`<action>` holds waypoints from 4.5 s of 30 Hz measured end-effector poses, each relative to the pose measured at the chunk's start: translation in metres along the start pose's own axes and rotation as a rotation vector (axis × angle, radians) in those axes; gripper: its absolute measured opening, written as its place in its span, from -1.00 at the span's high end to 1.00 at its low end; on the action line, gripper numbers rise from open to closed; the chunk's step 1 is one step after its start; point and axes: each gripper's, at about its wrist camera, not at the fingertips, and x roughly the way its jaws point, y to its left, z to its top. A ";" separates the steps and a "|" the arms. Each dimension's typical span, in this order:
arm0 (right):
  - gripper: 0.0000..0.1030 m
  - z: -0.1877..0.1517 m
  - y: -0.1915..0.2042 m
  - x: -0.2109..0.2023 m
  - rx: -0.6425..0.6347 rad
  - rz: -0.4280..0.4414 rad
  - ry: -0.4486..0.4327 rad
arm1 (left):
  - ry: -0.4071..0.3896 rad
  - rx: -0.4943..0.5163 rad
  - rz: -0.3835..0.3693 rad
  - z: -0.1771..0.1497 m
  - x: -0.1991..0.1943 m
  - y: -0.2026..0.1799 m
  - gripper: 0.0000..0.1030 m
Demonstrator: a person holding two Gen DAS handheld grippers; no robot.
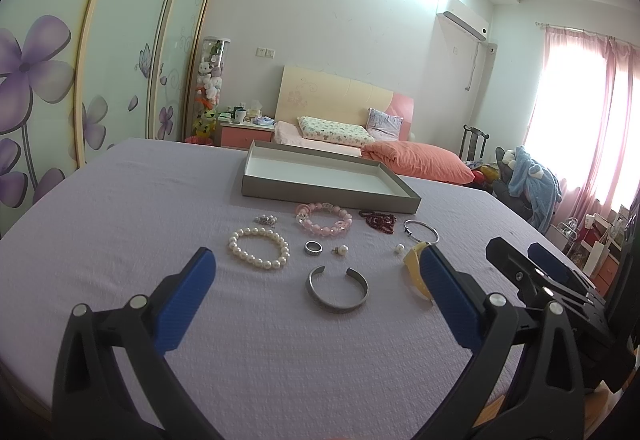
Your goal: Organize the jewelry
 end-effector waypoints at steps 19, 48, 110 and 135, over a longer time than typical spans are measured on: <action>-0.97 -0.008 -0.006 0.021 0.000 -0.005 0.112 | 0.048 -0.030 0.019 -0.004 0.009 0.006 -0.92; 0.33 -0.011 -0.043 0.109 0.075 -0.077 0.502 | 0.369 0.027 0.030 -0.013 0.090 -0.006 -0.92; 0.32 0.106 -0.050 0.383 0.003 -0.048 0.660 | 0.389 0.049 0.096 0.166 0.343 0.028 -0.27; -0.45 0.117 -0.077 0.338 -0.044 0.005 0.518 | 0.430 0.001 0.188 0.156 0.415 0.038 -0.61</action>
